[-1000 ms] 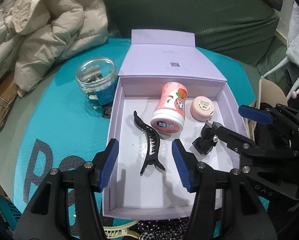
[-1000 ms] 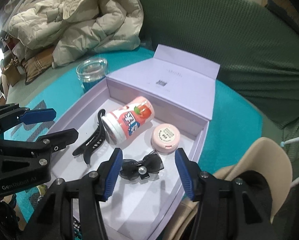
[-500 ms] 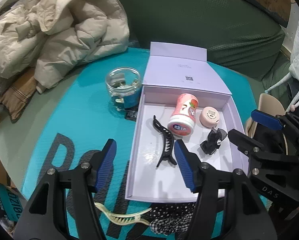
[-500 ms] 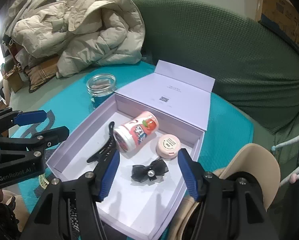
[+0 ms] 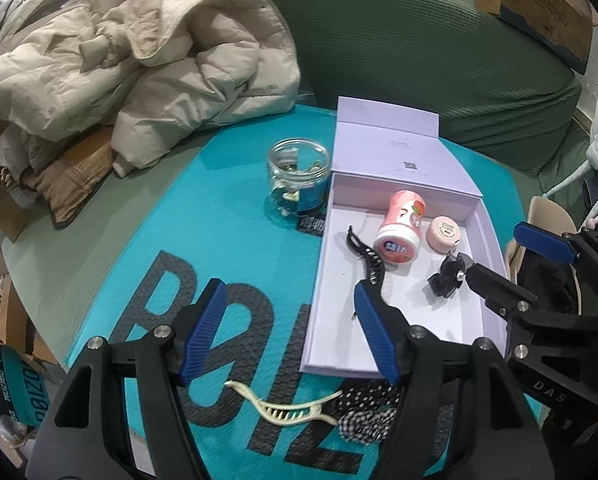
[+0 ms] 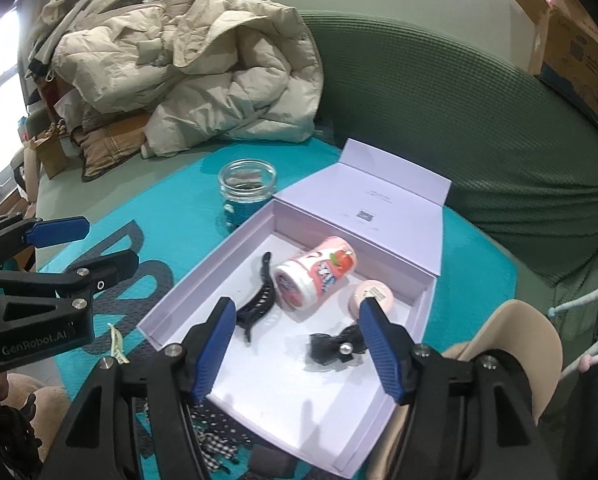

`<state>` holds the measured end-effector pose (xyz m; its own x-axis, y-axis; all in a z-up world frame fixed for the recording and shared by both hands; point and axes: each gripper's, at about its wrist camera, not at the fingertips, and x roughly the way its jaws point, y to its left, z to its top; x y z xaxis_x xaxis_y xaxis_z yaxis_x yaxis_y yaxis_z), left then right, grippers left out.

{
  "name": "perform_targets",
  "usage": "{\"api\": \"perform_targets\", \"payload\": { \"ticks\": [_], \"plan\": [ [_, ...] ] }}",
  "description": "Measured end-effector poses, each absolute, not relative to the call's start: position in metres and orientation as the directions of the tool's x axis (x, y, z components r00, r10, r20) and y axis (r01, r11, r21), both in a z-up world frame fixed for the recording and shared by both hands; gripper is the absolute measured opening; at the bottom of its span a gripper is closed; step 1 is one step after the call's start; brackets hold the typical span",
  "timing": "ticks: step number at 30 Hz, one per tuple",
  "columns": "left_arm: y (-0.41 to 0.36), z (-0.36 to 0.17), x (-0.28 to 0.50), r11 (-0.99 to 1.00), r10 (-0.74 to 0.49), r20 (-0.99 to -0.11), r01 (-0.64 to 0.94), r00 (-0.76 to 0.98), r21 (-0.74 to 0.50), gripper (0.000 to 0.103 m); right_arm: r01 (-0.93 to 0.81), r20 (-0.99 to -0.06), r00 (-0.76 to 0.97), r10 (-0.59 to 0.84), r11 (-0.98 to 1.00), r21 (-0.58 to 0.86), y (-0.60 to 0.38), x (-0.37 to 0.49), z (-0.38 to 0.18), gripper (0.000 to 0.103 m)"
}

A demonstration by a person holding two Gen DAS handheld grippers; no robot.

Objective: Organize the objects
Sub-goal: 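Open both tools and withdraw them from the box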

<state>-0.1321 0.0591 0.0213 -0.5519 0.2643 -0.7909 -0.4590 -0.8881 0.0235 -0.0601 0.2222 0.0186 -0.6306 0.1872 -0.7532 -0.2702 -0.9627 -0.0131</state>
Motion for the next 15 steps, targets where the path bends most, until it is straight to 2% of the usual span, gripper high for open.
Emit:
{"api": "perform_targets", "payload": {
  "ticks": [15],
  "plan": [
    [-0.003, 0.004, -0.125, -0.924, 0.206, -0.805, -0.380, -0.556, 0.026, 0.067, -0.173, -0.762, -0.636, 0.122, -0.985, -0.013, 0.166, -0.070, 0.006, 0.065]
  ]
}}
